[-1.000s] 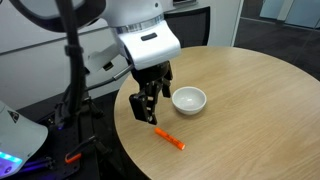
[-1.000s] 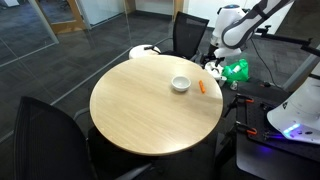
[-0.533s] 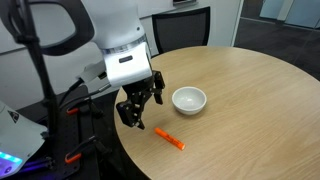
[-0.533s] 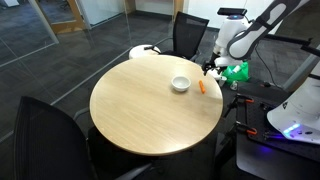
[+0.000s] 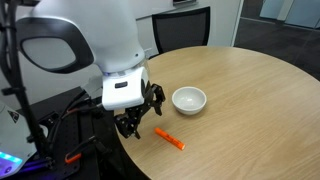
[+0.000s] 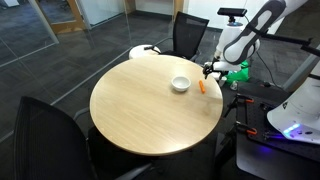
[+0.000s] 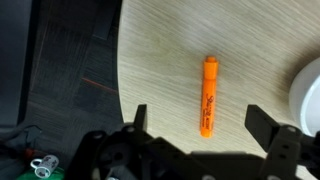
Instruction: Put the orange sharpie in the bowl
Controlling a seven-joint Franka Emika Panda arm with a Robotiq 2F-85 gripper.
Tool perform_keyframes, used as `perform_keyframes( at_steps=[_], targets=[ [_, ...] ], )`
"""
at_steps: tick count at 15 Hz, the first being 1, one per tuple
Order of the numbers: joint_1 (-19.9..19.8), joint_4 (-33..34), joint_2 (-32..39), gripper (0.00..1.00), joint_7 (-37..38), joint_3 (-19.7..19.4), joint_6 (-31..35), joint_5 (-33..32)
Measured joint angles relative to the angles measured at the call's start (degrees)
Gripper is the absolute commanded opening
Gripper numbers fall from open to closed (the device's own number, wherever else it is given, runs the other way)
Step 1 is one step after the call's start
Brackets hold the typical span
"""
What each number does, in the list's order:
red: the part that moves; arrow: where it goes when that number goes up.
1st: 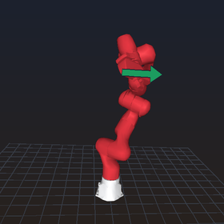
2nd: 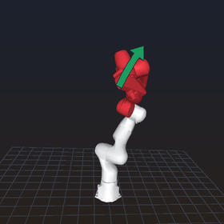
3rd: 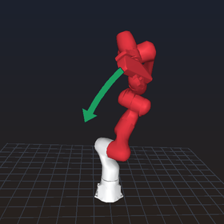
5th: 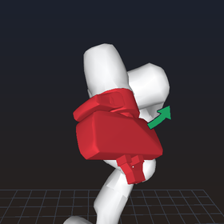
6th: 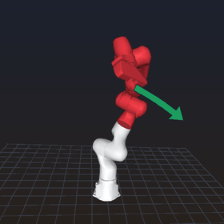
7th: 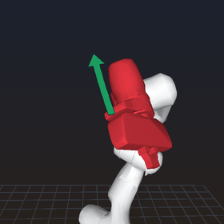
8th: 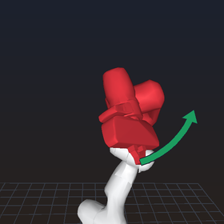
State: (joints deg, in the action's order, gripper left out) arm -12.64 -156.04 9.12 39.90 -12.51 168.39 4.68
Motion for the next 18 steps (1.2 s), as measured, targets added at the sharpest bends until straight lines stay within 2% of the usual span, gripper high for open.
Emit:
perform_keyframes(
  at_steps=[7, 17, 18],
  targets=[
    [2.95, 3.65, 7.08, 1.00, -0.26, -0.21, 2.06, 5.63],
    [3.23, 11.29, 15.87, 1.00, -0.29, -0.22, 2.65, 10.21],
    [3.21, 11.74, 16.47, 0.95, -0.29, -0.22, 2.65, 10.39]
  ],
)
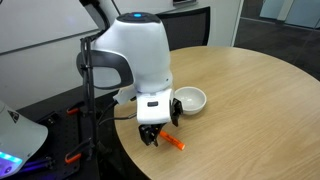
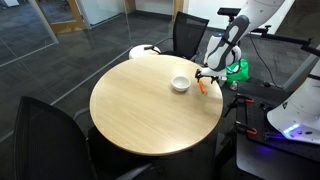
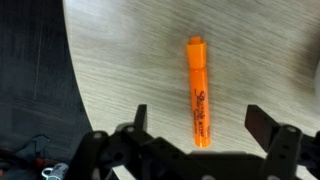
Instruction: Put the orange sharpie in the bowl
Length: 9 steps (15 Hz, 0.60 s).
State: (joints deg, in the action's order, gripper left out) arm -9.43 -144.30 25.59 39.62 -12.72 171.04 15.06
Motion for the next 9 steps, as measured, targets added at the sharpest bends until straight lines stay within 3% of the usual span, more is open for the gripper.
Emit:
perform_keyframes(
  at_steps=[1, 4, 9],
  targets=[
    [-0.03, 0.43, 0.54, 0.79, 0.00, 0.00, 0.00, 0.17],
    [-0.14, 1.46, 1.83, 0.60, -0.02, 0.00, 0.00, 0.47],
    [-0.52, 2.64, 3.37, 0.53, -0.06, 0.00, 0.00, 0.74]
  ],
)
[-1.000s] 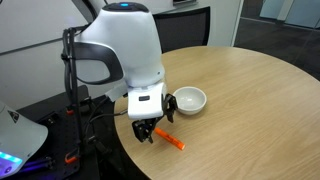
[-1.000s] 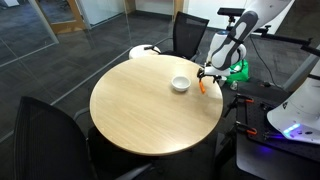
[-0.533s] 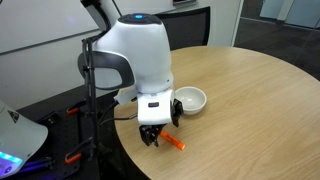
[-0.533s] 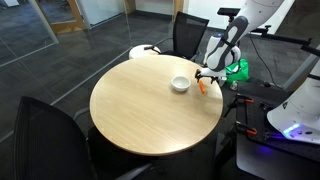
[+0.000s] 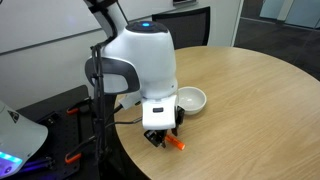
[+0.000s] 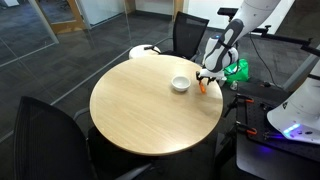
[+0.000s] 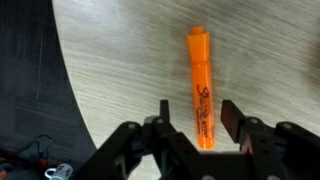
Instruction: Put the orange sharpie in the bowl
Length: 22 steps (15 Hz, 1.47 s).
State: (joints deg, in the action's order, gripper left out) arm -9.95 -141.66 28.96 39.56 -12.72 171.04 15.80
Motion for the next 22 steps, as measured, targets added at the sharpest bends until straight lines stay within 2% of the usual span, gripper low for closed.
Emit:
perform_keyframes(
  at_steps=[3, 4, 5, 6, 9, 11, 15, 22],
  targets=[
    [-0.13, 0.48, 0.74, 0.47, -0.01, 0.00, 0.00, 0.10],
    [-0.14, 0.61, 0.97, 0.39, -0.01, 0.00, 0.00, 0.12],
    [-0.14, 0.79, 1.21, 0.23, -0.01, 0.00, 0.00, 0.13],
    [-0.14, 0.98, 1.47, 0.20, -0.01, 0.00, 0.00, 0.14],
    [-0.13, 1.42, 2.14, 0.00, -0.01, -0.01, 0.00, 0.14],
    [-0.03, 1.53, 2.23, 0.05, -0.01, -0.07, 0.00, 0.14],
    [1.11, 1.46, 1.56, 0.05, -0.02, -1.04, 0.00, 0.14],
    [8.96, -0.51, -4.53, 0.05, -0.02, -9.20, -1.18, -2.49]
  ],
)
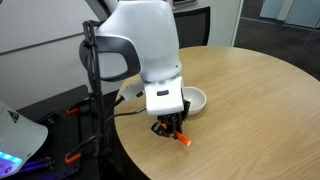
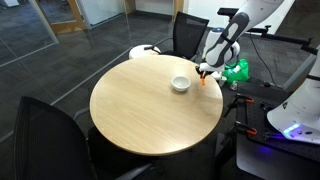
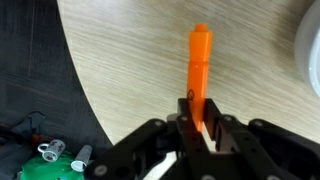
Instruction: Put the orange sharpie in the bowl
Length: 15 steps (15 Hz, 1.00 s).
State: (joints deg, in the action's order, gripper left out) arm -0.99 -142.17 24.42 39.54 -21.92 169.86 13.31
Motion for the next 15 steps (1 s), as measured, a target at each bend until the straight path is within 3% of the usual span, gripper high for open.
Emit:
perform_keyframes(
  at_steps=[6, 11, 15],
  targets=[
    [2.29, -0.11, -5.99, 0.05, -0.19, -1.12, -1.73, -5.29],
    [0.93, 0.18, -10.50, 0.05, -6.76, 3.13, -3.60, -5.68],
    [1.01, 1.04, -10.90, 0.05, -7.87, 5.00, -3.46, -6.45]
  ],
)
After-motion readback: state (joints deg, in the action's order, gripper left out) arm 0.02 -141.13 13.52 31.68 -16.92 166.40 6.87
